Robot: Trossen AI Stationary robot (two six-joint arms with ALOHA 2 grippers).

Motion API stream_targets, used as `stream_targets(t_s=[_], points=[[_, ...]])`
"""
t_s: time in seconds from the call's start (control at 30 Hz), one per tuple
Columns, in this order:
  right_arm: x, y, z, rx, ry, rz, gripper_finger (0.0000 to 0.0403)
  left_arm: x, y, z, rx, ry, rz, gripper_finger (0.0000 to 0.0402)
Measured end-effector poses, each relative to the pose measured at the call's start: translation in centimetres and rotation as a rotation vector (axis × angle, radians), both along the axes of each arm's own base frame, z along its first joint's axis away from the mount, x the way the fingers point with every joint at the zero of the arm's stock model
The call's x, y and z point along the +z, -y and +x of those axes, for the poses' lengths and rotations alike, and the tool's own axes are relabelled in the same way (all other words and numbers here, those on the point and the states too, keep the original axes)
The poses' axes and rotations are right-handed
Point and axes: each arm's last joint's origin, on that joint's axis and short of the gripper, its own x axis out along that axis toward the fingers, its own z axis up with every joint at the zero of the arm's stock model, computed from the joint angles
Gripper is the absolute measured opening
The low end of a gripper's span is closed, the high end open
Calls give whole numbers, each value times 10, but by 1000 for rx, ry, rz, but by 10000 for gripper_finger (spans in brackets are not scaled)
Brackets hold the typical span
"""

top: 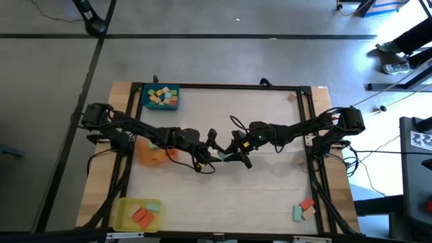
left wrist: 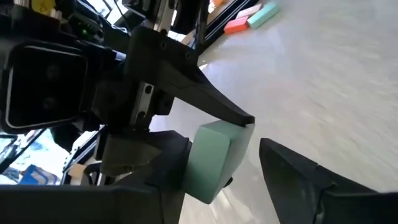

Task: Sort blocks by size
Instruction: Put the light blue rectangular block into the yellow bin

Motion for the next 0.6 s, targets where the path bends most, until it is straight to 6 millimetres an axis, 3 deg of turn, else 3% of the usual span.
stream_targets(t_s=[0.13,0.43,0.6], points=[[0,0,0,-1,1,1,131,0,0,0,-8,3,19,152],[-1,1,0,-51,-5,-13,138,-2,0,-1,-44,-7,101,46],[3,2,1,-78,20,-23,188,-2,0,-1,-16,-13,44,43]])
